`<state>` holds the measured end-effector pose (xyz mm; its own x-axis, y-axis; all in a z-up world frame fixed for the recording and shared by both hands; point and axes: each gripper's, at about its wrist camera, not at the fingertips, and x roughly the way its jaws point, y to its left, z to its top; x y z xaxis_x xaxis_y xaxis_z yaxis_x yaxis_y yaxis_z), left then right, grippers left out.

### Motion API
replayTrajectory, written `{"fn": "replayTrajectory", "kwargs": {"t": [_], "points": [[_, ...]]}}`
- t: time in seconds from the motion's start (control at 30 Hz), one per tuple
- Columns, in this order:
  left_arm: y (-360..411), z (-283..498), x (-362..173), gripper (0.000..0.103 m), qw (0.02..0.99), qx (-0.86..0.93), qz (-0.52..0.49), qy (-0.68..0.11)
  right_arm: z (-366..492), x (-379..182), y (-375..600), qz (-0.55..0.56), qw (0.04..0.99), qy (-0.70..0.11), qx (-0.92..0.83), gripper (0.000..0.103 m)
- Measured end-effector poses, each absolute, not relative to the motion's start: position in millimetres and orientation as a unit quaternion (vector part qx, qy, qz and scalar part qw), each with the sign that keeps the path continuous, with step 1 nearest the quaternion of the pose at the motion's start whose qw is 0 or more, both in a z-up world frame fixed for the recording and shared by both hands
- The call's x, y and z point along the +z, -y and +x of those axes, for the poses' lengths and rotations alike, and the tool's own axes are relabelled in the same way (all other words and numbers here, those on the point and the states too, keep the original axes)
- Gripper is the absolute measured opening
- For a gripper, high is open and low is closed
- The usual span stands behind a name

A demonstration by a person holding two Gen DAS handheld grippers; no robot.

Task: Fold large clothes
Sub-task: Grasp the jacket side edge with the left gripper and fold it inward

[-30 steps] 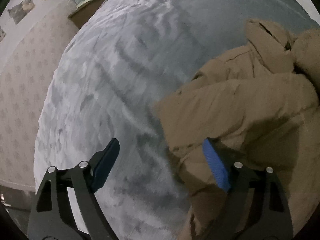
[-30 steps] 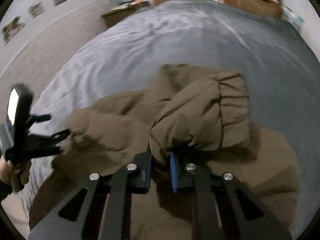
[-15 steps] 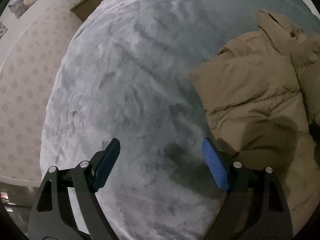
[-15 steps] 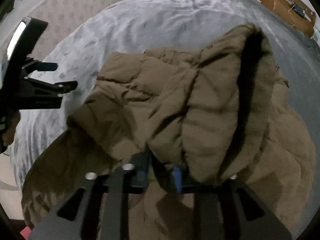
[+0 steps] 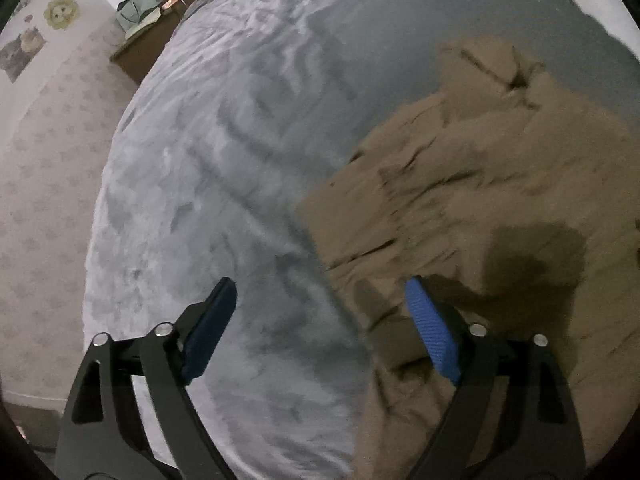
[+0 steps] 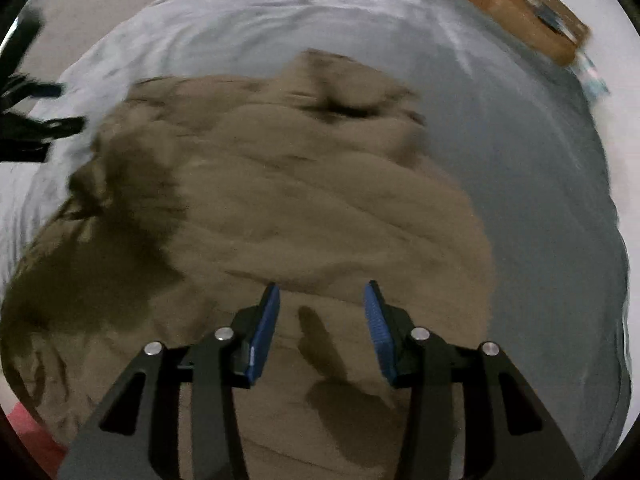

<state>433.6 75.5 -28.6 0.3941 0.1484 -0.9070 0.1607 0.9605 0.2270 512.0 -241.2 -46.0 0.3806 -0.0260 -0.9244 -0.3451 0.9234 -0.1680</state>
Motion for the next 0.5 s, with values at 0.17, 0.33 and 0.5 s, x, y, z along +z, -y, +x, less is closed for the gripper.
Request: {"fn": "replayTrajectory", "kwargs": {"t": [0.17,0.33,0.5], "points": [[-58,451,-26,0.092,0.811,-0.023,0.098,-0.576,521,-55,313,-0.101,0.824,-0.556,0.033,0.072],[-36,471,-64,0.092,0.792,-0.038,0.077,-0.605,528,-77,349,-0.05,0.817,-0.574,0.0,0.072],[-16,483,-83,0.086,0.777,-0.073,0.045,-0.623,532,-103,375,0.036,0.805,-0.592,0.004,0.084]]}}
